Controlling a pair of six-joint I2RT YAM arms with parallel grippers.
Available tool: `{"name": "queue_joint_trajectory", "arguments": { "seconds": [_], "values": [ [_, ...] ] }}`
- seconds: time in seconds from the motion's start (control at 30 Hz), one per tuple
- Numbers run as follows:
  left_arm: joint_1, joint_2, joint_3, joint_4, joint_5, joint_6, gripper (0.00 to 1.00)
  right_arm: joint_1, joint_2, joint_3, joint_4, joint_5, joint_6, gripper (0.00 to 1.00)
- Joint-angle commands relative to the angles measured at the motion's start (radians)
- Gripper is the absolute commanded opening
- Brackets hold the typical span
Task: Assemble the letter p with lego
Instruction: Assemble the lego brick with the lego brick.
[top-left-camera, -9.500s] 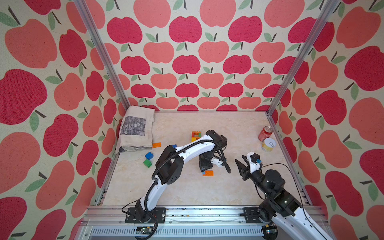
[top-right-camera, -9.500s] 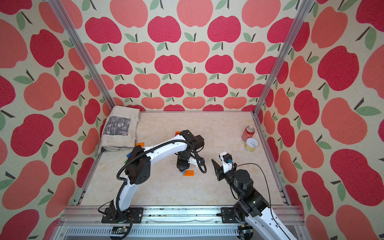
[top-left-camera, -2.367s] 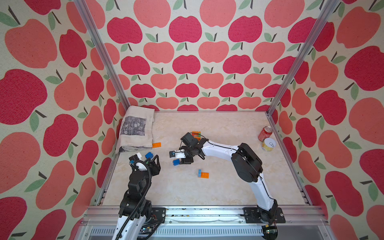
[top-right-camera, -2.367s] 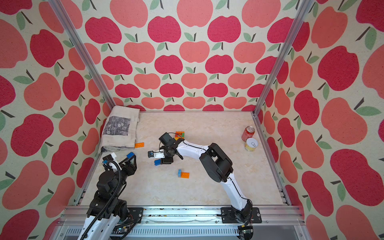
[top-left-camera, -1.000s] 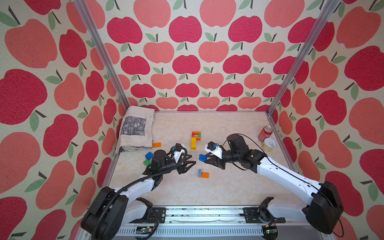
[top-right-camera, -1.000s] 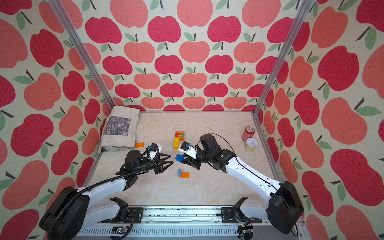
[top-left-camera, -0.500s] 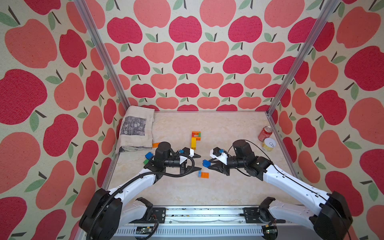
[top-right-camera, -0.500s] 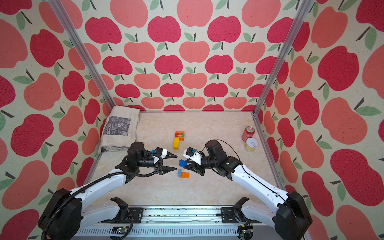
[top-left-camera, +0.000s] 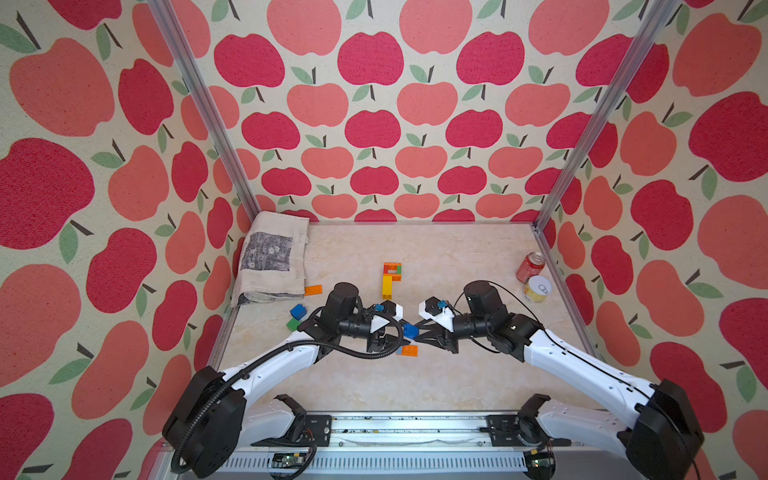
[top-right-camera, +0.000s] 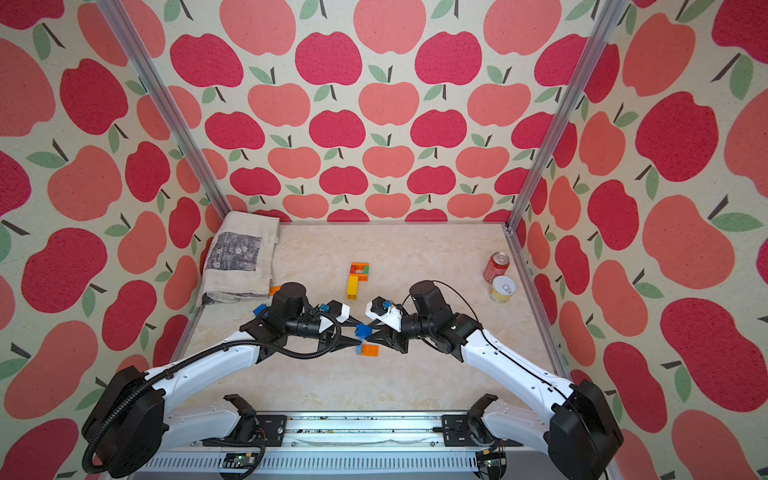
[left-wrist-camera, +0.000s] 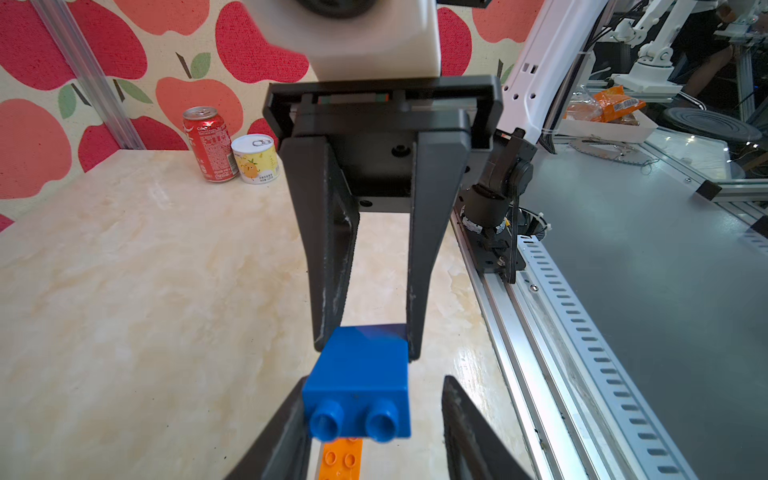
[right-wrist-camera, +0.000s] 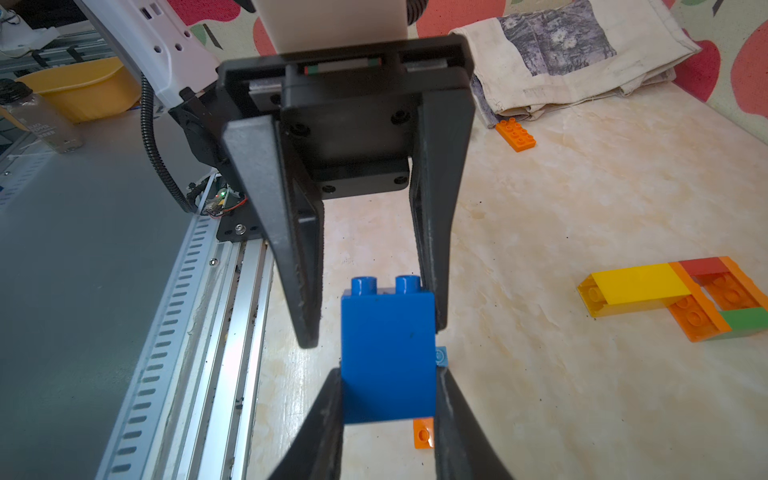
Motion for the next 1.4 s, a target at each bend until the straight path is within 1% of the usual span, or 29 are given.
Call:
{"name": "queue_joint_trajectory", "arguments": {
  "seconds": [0.0,0.17,0.37,0.4,0.47,0.57,0.67,0.7,0.77,0.9,1.0,1.07,1.13,1.27,1.37],
  "values": [
    [-0.011,0.012,0.032,-0.064,0.002,0.037,0.45,0.005,0.01,-0.009,0.012,-0.007,-0.003,0.18],
    [-0.012,0.019,0.045,-0.09,0.005,0.044,0.35,0.007,0.015,-0.009,0.009,0.0,-0.004,0.18],
    [-0.018,0.03,0.062,-0.117,-0.001,0.054,0.26,0.01,0.02,-0.007,0.006,0.022,-0.007,0.19],
    [-0.019,0.032,0.07,-0.132,-0.007,0.055,0.26,0.011,0.02,-0.005,0.005,0.039,-0.003,0.2],
    [-0.018,0.042,0.099,-0.18,-0.042,0.056,0.27,0.02,0.017,0.0,0.005,0.094,0.019,0.27],
    [-0.018,0.062,0.18,-0.322,-0.091,0.102,0.27,0.029,-0.01,-0.003,-0.007,0.163,0.066,0.36],
    [-0.019,0.102,0.27,-0.488,-0.136,0.152,0.26,0.031,-0.08,-0.038,-0.008,0.221,0.15,0.46],
    [-0.019,0.118,0.295,-0.531,-0.148,0.163,0.24,0.031,-0.117,-0.055,-0.013,0.253,0.168,0.51],
    [-0.025,0.142,0.324,-0.594,-0.172,0.186,0.24,0.031,-0.197,-0.091,-0.015,0.345,0.21,0.55],
    [-0.057,0.206,0.355,-0.635,-0.235,0.205,0.24,0.012,-0.382,-0.202,0.068,0.553,0.316,0.67],
    [-0.099,0.279,0.417,-0.717,-0.298,0.228,0.24,-0.016,-0.515,-0.3,0.131,0.721,0.346,0.74],
    [-0.11,0.328,0.463,-0.763,-0.32,0.229,0.23,-0.028,-0.569,-0.336,0.138,0.815,0.362,0.75],
    [-0.118,0.363,0.497,-0.79,-0.338,0.235,0.23,-0.039,-0.599,-0.355,0.129,0.864,0.369,0.75],
    [-0.161,0.465,0.584,-0.881,-0.423,0.267,0.23,-0.047,-0.643,-0.389,0.127,0.934,0.383,0.75],
    [-0.193,0.544,0.652,-0.963,-0.498,0.284,0.22,-0.048,-0.728,-0.388,0.08,1.037,0.391,0.75]
  ]
}}
